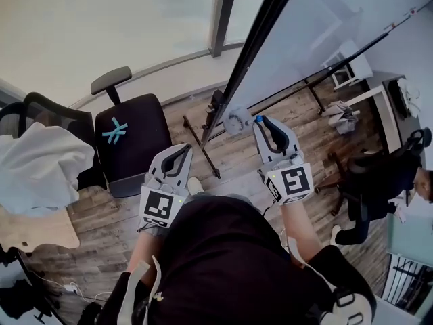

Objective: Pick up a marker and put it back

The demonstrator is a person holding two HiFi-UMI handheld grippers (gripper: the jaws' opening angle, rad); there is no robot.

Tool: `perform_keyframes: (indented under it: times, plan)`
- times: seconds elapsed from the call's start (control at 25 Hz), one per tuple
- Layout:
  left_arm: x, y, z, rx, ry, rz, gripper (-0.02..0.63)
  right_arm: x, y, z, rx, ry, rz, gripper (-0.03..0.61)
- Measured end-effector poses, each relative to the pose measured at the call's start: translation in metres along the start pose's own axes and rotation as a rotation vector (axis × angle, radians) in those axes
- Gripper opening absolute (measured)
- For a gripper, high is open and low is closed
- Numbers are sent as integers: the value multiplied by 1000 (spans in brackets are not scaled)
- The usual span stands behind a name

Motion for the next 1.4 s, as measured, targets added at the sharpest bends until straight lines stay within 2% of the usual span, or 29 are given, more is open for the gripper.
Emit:
perform_keyframes:
  times: [0.32, 0.44, 1.08, 1.2, 1.4]
  plan:
    - [22, -18, 22, 19, 79, -8, 9, 23, -26, -46, 67, 93, 37, 80]
    - [29, -23, 32, 46, 107, 25, 9, 33, -29, -63, 70, 129, 41, 80]
    - [89, -43, 74, 42, 274, 37, 9, 66, -15, -159, 42, 337, 69, 80]
    - [96, -42, 79, 62, 296, 56, 9, 68, -10, -174, 37, 365, 77, 80]
    - [105, -46, 83, 36, 315, 27, 9, 71, -4, -190, 26, 399, 89, 80]
Point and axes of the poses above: the fingertips, and each gripper's own axes: z forward along the fingers, x to its right, y out of its underside, the point moved 5 cm from there along -z, backward along the fingers, and after that the axes turned 2 degrees about -y, right-handed, at the moved point
